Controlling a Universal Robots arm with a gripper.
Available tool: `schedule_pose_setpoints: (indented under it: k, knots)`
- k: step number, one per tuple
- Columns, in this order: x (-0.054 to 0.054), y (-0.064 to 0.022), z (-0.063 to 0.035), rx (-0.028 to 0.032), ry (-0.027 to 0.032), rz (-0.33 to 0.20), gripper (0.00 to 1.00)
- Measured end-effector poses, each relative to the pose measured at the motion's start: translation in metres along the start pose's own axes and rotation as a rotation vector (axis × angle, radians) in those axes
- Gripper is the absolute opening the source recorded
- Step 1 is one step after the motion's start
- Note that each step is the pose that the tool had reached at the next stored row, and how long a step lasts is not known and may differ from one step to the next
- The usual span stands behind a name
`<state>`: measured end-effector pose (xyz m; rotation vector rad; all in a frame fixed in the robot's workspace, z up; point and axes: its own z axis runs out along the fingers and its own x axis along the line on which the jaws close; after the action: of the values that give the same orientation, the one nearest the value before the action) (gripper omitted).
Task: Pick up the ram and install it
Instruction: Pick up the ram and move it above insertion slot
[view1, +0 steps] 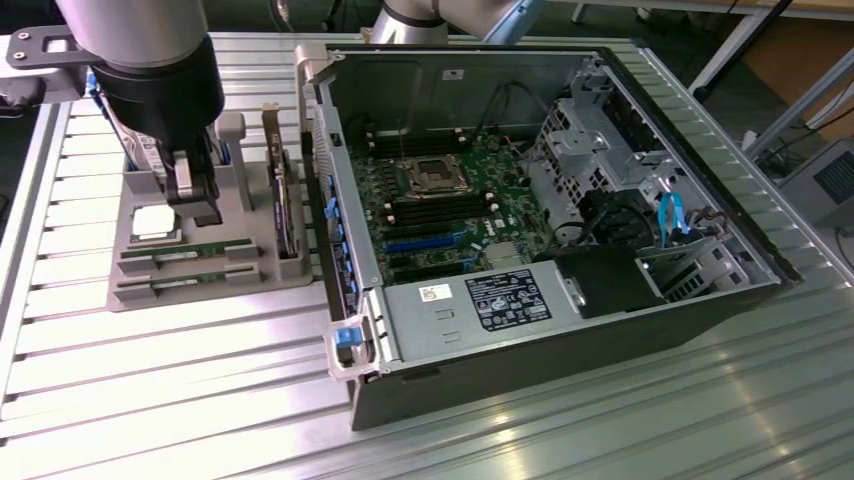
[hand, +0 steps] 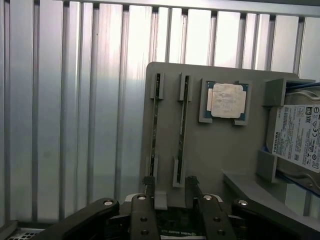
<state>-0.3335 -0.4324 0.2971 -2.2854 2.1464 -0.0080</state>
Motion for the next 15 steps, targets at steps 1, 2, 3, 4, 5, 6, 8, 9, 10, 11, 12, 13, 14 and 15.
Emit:
schedule_pose_setpoints:
  k: [1, 2, 3, 4, 5, 6, 8, 9, 10, 11, 12, 13, 14, 15]
  knots:
    - [0.000, 0.0000, 0.0005, 0.0000, 0.0000, 0.000, 0.37]
    - [0.000, 0.0000, 0.0020, 0.0000, 0.0000, 0.000, 0.37]
    - [0.000, 0.0000, 0.0029, 0.0001, 0.0000, 0.000, 0.37]
    - [0.000, 0.0000, 0.0035, 0.0000, 0.0000, 0.000, 0.37]
    - [0.000, 0.0000, 0.0041, 0.0000, 0.0000, 0.000, 0.37]
    - [0.000, 0.0000, 0.0052, 0.0000, 0.0000, 0.000, 0.37]
    - [0.000, 0.0001, 0.0066, 0.0000, 0.0000, 0.000, 0.37]
    - [0.000, 0.0001, 0.0070, 0.0000, 0.0001, 0.000, 0.37]
    - [0.000, 0.0001, 0.0078, 0.0000, 0.0000, 0.000, 0.37]
    - [0.000, 0.0001, 0.0083, 0.0000, 0.0000, 0.000, 0.37]
    - [0.000, 0.0001, 0.0087, 0.0000, 0.0000, 0.000, 0.37]
    - [0.000, 0.0001, 0.0091, 0.0000, 0.0000, 0.000, 0.37]
    - [0.000, 0.0001, 0.0095, 0.0000, 0.0000, 0.000, 0.37]
    - [0.000, 0.0001, 0.0105, 0.0001, 0.0000, 0.000, 0.37]
